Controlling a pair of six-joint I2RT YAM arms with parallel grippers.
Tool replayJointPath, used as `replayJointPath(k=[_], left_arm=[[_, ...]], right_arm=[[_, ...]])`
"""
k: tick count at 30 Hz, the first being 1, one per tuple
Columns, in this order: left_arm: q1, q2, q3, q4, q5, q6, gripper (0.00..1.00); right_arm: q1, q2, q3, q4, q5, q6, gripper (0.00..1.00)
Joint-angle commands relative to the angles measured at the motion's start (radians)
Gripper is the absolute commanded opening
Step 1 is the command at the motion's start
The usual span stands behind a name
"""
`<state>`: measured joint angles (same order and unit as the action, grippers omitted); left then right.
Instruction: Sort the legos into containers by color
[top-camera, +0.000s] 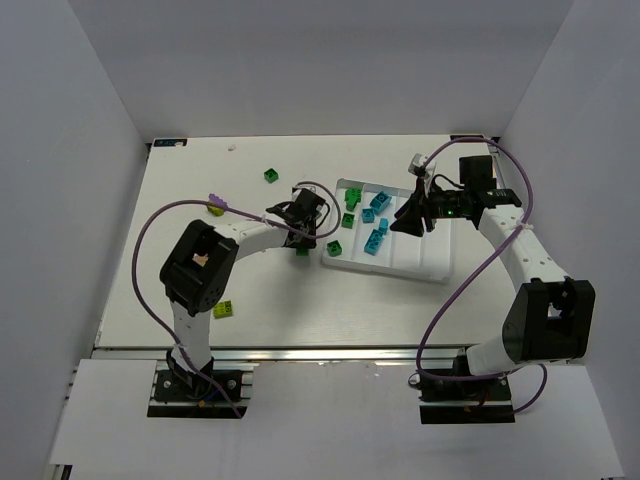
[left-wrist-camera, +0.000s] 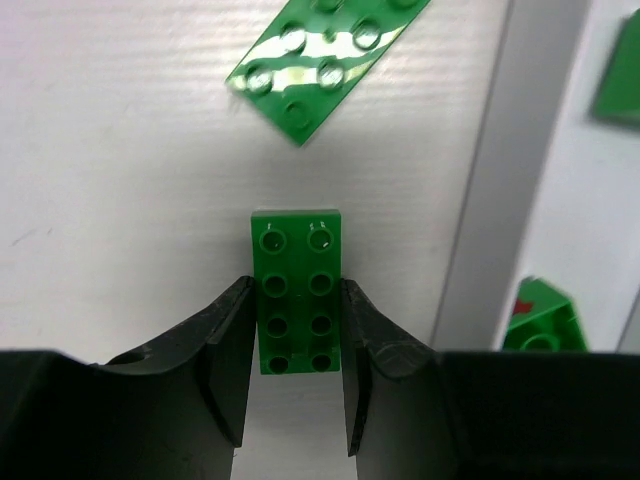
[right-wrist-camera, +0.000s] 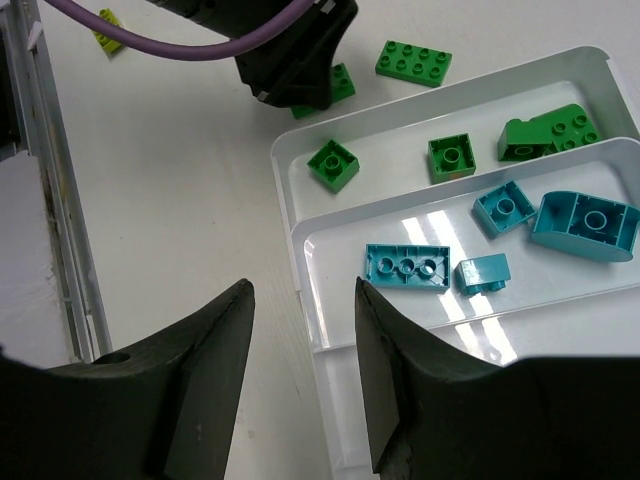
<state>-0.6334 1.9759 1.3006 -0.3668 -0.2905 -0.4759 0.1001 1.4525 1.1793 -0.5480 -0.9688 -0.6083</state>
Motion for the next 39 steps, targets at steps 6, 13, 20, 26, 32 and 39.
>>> replayJointPath(k=[6,13,20,26,32,39], left_arm=[[0.0,-0.212,-0.017,-0.037,0.022,-0.038,0.08],[-0.009,-0.187,0.1,0.022,0.165,-0.058,0.07],[-0.011,0.018,0.308,0.008,0.214,-0.017,0.07],[-0.011,0.15,0.465,-0.032,0.215,0.017,0.08],[-0.011,0.265,0.594,-0.08,0.205,0.034,0.24],[-0.012,0.248,0.637,-0.087,0.191,0.019,0.59]], right_arm=[[-0.005,-0.035,-0.014,0.025,-0.033,0.01,0.5],[-0.005,-0.041,-0.017,0.023,-0.031,0.012,0.5],[-0.008,-0.044,-0.027,0.043,-0.033,0.042,0.17],[-0.016,-0.05,-0.03,0.036,-0.028,0.035,0.16],[-0.017,-0.047,-0.032,0.036,-0.03,0.032,0.18],[-0.02,-0.044,-0.032,0.031,-0.027,0.022,0.25]])
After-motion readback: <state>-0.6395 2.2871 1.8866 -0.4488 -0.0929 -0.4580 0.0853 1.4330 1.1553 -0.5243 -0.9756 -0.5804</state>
